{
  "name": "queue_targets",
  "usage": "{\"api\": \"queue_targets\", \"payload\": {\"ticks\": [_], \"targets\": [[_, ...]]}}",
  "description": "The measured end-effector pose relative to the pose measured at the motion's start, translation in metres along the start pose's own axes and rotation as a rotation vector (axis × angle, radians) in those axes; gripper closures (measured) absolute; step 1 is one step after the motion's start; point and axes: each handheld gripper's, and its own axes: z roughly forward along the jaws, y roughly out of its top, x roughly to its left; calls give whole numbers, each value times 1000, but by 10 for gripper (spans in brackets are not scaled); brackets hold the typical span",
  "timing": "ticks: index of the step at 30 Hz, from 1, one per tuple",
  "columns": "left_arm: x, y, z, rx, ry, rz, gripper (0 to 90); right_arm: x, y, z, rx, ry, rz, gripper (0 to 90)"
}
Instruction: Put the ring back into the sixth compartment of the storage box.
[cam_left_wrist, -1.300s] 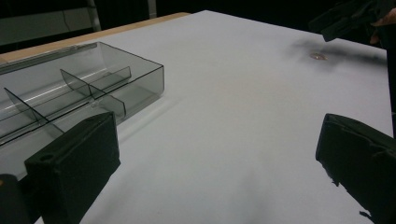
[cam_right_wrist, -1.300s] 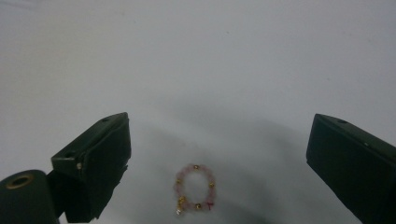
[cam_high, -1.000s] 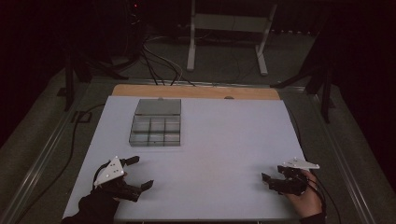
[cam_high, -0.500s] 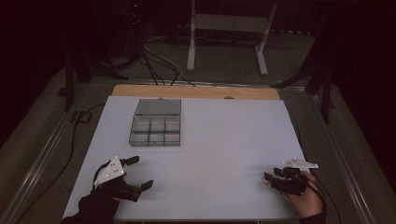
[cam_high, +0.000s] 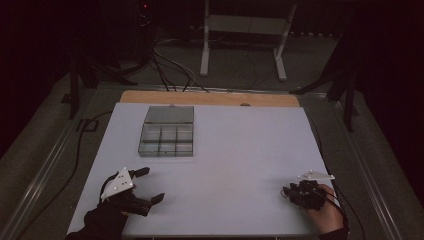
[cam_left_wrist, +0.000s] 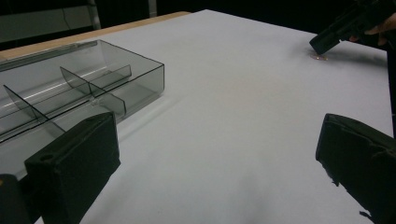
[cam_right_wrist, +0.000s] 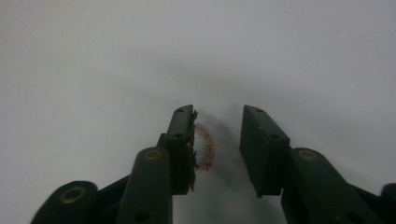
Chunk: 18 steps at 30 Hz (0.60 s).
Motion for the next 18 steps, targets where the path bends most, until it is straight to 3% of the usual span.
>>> {"api": "queue_targets", "payload": {"ticks": [18], "targets": [[1,0,0,3,0,-3,7,7,2,3,39,-39,-56,820]]}}
